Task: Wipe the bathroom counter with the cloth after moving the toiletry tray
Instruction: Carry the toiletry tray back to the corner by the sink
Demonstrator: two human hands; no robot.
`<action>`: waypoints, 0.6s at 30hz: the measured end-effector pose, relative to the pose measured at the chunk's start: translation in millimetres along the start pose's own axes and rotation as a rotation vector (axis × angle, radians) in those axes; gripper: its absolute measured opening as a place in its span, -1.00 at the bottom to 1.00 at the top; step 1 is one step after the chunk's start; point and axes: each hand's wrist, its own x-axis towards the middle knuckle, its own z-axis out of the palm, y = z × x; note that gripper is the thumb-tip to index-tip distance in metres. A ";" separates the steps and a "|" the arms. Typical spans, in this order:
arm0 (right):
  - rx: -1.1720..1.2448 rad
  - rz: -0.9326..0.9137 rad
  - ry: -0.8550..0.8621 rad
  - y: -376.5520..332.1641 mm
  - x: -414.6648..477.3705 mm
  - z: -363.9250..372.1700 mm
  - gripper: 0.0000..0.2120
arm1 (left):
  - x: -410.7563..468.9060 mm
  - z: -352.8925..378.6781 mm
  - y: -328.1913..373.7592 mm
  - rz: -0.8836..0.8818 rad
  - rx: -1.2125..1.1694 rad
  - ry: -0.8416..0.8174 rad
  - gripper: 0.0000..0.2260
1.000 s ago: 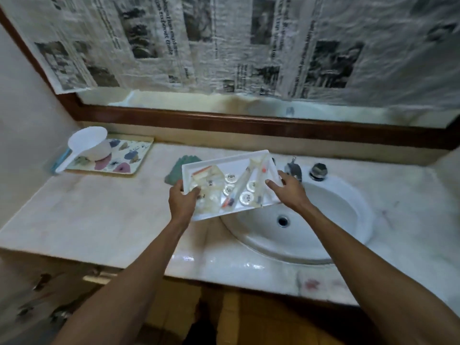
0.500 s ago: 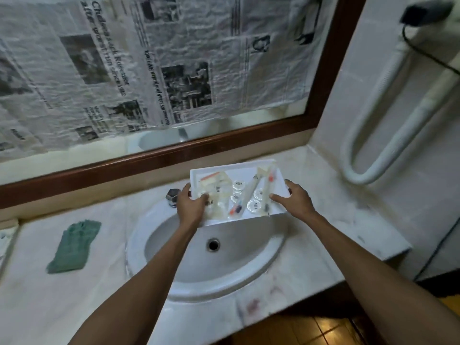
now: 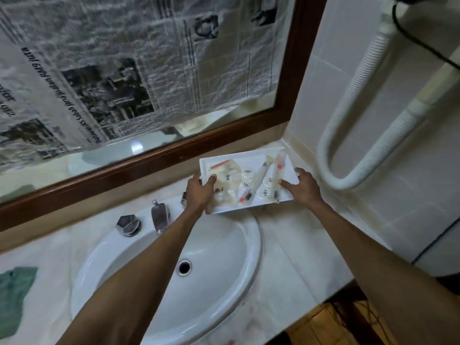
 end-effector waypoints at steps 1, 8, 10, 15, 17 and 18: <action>-0.003 0.003 -0.008 3.1 12.2 -0.1 -0.24 | 6.8 7.7 3.5 -0.021 0.023 -0.020 -0.64; -0.073 0.018 -0.119 14.1 96.4 4.6 -0.23 | 55.3 58.5 12.7 -0.142 0.011 -0.063 -0.64; -0.088 0.024 -0.145 15.1 118.6 5.4 -0.21 | 67.9 69.6 12.6 -0.181 0.026 -0.067 -0.56; -0.143 0.026 -0.208 24.1 157.0 4.0 -0.15 | 84.3 94.7 17.8 -0.214 0.076 -0.075 -0.51; -0.150 0.018 -0.229 27.4 167.1 3.1 -0.11 | 87.8 103.4 19.5 -0.232 0.084 -0.075 -0.57; -0.151 0.012 -0.242 29.0 170.9 2.8 -0.08 | 90.0 107.3 17.9 -0.240 0.088 -0.078 -0.60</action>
